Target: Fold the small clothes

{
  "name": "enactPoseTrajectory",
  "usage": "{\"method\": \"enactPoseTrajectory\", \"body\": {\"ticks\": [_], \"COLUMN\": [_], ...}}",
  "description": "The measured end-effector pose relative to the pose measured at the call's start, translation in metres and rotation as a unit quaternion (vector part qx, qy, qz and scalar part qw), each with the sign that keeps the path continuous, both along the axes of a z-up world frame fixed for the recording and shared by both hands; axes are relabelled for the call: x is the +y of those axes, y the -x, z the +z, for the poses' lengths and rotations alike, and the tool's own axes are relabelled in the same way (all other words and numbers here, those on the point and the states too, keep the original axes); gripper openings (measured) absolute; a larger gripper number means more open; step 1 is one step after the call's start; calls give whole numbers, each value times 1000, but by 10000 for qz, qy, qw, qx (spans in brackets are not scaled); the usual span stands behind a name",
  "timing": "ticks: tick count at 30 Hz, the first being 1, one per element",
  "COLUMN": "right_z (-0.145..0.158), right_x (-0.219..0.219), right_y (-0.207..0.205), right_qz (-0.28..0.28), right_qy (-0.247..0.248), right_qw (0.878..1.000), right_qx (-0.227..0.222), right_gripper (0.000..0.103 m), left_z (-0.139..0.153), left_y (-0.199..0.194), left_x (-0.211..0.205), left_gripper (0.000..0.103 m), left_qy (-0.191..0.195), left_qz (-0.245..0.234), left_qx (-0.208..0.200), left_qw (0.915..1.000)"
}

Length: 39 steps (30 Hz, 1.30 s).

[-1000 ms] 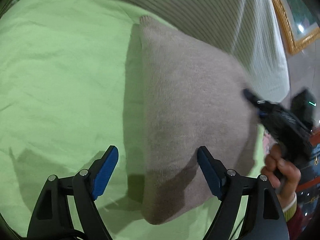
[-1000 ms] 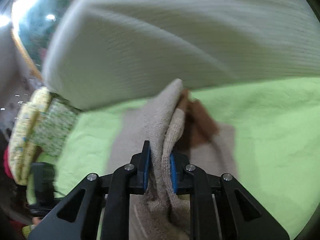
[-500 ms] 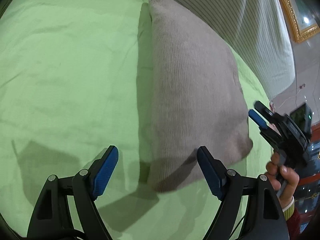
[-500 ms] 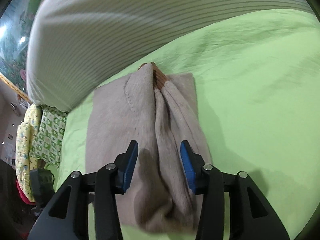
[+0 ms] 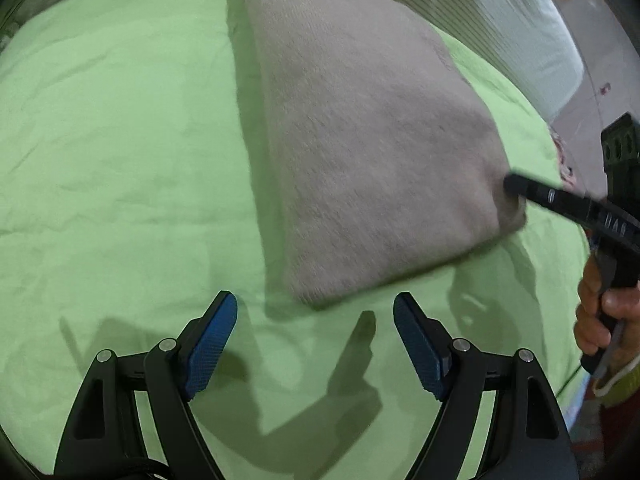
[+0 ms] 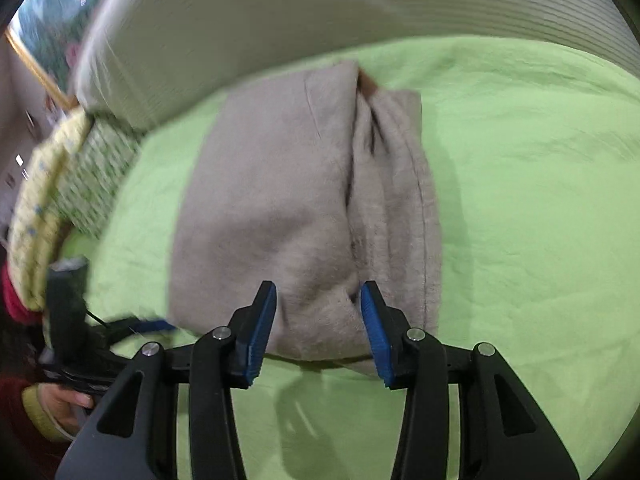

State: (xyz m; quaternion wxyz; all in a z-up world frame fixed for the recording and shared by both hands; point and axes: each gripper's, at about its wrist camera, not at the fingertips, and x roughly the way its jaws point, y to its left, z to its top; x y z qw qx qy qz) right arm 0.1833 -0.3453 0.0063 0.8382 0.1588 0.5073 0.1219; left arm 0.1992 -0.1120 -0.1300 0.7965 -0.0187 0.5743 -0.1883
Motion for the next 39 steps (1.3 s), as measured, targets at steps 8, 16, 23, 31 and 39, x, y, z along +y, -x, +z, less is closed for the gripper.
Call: {"method": "enactPoseTrajectory", "body": {"ticks": [8,16,23,31,39], "right_z": [22,17,-3,34,29], "right_x": [-8,-63,-58,-68,-58], "right_y": [7,27,14,1,-58], "right_qz": [19,-832,-1007,-1369,-1256], "right_qy": [-228,-233,-796,-642,-575], "right_qw": [9992,9959,9917,9864,9890], "right_qx": [-319,-265,-24,-652,-529], "right_gripper": [12,11,32,50,57], "left_z": [5,-1,2,32,61], "left_y": [-11,-3,-7,3,-41], "left_x": [-6,-21,-16,3,-11], "left_gripper": [54,47,47,48,65], "left_qy": [-58,-140,-115,254,661], "left_qz": [499,317,306,418,719], "left_qx": [-140,-123,-55,143,-33], "left_qw": [9986,9993,9995,9987,9952]}}
